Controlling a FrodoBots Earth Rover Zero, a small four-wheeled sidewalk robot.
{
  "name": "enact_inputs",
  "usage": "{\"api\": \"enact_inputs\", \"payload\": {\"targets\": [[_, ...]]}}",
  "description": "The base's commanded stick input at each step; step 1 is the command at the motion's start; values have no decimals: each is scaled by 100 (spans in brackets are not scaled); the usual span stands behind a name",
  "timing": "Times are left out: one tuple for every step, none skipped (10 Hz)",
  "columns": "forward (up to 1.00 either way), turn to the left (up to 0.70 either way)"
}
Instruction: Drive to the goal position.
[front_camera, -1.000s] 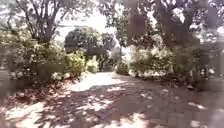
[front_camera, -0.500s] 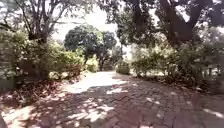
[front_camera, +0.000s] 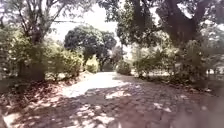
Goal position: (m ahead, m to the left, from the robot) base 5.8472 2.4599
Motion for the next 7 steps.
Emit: {"api": "enact_inputs", "payload": {"targets": [[70,0],[70,0],[70,0],[70,0],[70,0],[70,0],[70,0]]}}
